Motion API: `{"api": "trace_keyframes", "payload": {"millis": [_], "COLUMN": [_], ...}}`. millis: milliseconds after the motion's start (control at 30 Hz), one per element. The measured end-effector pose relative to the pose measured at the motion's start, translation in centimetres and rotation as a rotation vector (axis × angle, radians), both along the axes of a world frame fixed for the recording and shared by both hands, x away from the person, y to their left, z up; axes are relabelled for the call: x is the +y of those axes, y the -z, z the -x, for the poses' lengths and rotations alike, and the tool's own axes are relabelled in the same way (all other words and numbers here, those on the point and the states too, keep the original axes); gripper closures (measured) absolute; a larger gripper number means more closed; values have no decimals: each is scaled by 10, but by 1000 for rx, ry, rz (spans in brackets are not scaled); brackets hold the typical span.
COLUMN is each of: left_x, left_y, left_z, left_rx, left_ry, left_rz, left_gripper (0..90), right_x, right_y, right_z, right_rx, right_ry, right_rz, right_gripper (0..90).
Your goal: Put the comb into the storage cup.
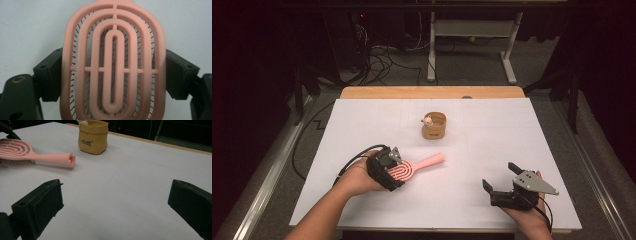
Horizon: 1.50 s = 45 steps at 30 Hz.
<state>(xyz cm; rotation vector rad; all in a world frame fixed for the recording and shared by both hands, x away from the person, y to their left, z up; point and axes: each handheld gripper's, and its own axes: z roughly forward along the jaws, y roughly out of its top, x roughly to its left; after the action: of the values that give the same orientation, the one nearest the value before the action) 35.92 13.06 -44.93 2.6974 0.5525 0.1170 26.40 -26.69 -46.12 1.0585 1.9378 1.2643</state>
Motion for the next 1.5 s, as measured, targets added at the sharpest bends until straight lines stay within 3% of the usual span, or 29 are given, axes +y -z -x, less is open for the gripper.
{"api": "trace_keyframes", "payload": {"millis": [533,900,1500], "left_x": [-1,-1,-1], "left_y": [-1,-3,-16], "left_z": [-1,0,8], "left_rx": [25,18,-12], "left_ry": [-24,-28,-19], "left_rz": [9,11,69], "left_gripper": [195,197,198], "right_x": [0,0,1], "right_y": [1,1,4], "right_z": [-1,0,-1], "right_rx": [4,6,16], "right_ry": [-2,-1,-1], "right_rz": [-1,-2,-2], "right_gripper": [3,3,4]}}
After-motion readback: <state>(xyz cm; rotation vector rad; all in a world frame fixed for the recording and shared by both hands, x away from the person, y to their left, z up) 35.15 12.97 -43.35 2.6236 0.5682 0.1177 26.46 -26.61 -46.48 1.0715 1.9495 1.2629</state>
